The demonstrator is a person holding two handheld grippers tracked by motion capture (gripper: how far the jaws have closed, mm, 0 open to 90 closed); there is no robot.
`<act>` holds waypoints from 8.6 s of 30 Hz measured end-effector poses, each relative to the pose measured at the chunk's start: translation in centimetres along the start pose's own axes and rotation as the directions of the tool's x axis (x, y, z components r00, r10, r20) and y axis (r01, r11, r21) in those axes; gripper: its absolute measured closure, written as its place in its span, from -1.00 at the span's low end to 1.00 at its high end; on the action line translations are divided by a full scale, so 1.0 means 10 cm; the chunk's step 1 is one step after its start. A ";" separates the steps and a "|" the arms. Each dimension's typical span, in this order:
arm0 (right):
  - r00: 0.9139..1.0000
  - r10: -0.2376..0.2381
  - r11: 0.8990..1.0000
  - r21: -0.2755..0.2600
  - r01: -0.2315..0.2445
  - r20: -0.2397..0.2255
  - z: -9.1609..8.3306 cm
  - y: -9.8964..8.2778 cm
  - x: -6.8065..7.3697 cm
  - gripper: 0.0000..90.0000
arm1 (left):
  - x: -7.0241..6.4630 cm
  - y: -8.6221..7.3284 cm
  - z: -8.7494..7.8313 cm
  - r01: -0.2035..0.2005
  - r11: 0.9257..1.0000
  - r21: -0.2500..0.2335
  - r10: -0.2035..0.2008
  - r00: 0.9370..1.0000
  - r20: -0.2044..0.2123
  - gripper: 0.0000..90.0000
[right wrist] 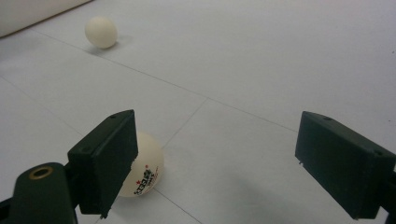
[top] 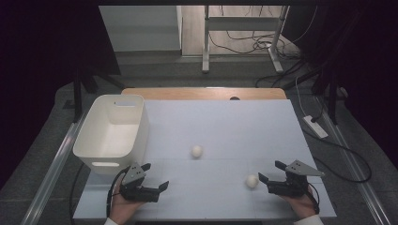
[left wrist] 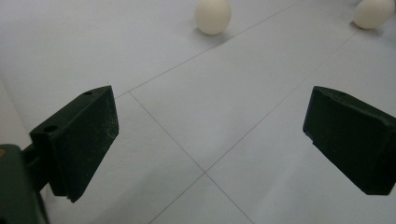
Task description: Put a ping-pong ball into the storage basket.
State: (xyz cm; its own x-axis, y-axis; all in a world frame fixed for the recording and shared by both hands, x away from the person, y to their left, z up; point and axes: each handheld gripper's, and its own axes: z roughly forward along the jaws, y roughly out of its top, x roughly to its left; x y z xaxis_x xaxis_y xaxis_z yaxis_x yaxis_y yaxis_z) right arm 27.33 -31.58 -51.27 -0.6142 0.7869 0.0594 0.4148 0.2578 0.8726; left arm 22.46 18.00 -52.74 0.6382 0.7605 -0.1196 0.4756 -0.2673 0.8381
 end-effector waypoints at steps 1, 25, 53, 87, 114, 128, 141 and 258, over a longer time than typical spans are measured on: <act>1.000 0.000 1.000 0.000 0.000 0.000 0.00 0.00 0.00 -0.71 | 0.00 0.01 0.00 -0.003 1.000 -0.004 0.003 1.000 -0.001 -0.91; 1.000 -0.002 1.000 0.010 0.002 0.000 0.00 -0.01 0.00 -0.71 | -0.08 0.22 0.01 0.004 1.000 -0.030 -0.004 1.000 0.013 -0.89; 1.000 -0.005 1.000 0.014 0.005 -0.002 0.01 -0.01 0.00 -0.70 | -0.05 0.45 0.19 0.004 1.000 0.006 -0.004 1.000 0.010 -0.89; 1.000 -0.011 1.000 0.024 0.011 -0.001 0.02 -0.01 0.01 -0.70 | -0.05 0.74 0.44 -0.008 0.997 0.080 0.007 1.000 0.003 -0.89; 1.000 -0.022 0.999 0.026 0.023 -0.005 0.03 -0.01 0.01 -0.70 | -0.01 0.94 0.71 -0.028 0.989 0.146 0.024 0.999 0.028 -0.86; 1.000 -0.022 1.000 0.022 0.022 -0.006 0.04 0.00 0.01 -0.70 | 0.02 0.99 0.93 -0.027 0.977 0.211 0.015 0.998 0.058 -0.84; 1.000 -0.026 0.999 0.033 0.027 -0.005 0.05 -0.01 0.00 -0.70 | 0.05 1.03 1.12 -0.043 0.966 0.255 0.023 0.997 0.077 -0.85; 1.000 -0.023 0.999 0.023 0.023 0.000 0.03 -0.02 0.01 -0.69 | 0.00 1.35 0.68 -0.040 0.999 -0.027 0.044 0.984 0.175 0.13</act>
State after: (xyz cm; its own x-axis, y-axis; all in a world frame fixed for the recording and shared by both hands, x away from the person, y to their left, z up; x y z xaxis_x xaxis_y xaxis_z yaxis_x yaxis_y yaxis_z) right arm 27.42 -31.41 -51.54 -0.6234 0.7809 0.0391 0.4159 0.2888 0.8623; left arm 32.97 10.35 -45.01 0.7548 0.6324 -0.1743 0.4333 -0.2811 0.8563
